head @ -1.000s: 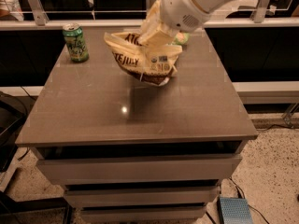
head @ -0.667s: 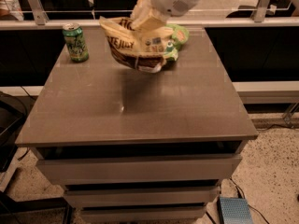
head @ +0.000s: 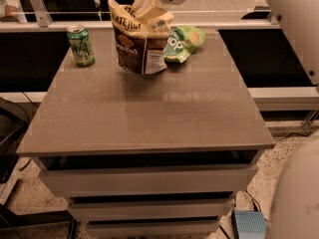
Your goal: Move brown chip bag near green can
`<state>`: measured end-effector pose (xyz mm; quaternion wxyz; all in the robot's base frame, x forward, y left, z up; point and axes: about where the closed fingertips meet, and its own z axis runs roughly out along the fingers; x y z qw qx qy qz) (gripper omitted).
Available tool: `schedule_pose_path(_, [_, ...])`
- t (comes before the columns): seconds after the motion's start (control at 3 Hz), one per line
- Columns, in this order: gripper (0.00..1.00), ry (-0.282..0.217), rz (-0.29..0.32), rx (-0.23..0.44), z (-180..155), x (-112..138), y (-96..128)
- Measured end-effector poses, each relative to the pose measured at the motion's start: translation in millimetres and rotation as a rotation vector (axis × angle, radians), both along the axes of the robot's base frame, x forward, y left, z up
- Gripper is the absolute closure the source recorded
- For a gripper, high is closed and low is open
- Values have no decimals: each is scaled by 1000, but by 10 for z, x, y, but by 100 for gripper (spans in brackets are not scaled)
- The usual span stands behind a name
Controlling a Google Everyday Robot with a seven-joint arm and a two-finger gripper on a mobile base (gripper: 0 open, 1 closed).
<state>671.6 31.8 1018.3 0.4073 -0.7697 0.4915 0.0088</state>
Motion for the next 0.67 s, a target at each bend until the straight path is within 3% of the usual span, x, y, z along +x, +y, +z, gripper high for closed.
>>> schedule_pose_path(0.67, [100, -52, 64, -28, -100, 499, 156])
